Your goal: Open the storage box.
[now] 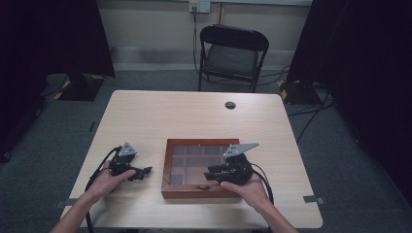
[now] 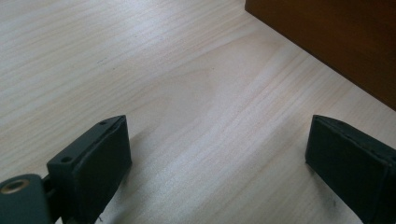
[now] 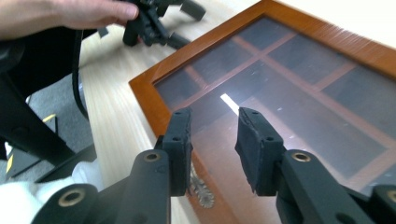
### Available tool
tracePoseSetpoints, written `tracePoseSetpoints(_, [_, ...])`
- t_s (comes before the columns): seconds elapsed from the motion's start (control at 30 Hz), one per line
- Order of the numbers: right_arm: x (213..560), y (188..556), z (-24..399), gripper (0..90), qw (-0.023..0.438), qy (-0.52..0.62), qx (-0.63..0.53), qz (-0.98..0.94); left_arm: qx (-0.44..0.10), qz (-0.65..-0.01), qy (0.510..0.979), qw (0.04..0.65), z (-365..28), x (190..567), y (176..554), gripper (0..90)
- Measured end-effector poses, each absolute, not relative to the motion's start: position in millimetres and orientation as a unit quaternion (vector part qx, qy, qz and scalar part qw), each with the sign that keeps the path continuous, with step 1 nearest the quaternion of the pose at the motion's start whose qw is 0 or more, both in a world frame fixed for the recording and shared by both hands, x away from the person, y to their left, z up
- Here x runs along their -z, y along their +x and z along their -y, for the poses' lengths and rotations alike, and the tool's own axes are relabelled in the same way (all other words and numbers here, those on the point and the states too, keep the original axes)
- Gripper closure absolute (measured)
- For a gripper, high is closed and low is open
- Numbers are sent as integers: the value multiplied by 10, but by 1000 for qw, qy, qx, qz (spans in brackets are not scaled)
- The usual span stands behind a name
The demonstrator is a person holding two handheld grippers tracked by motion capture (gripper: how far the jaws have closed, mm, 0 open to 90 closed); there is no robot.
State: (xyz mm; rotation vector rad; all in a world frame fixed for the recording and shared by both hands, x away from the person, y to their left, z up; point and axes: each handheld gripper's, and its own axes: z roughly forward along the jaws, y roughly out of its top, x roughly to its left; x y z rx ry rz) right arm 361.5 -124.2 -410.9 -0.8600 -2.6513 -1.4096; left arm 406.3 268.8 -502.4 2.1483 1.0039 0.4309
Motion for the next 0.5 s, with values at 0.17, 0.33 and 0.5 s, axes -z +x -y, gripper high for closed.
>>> tracePoseSetpoints(0.17, [4187,3571,1165,716,18,-257,433,864,-167,-388,833,357,-2689,5023,4064,60])
tracePoseSetpoints(0.33, [4237,3542,1124,740,21,-242,424,872,-167,-388,833,357,-2689,5023,4064,61])
tracePoseSetpoints(0.5, [4300,3531,1108,761,27,-238,413,879,-167,-388,834,356,-2690,5023,4064,61])
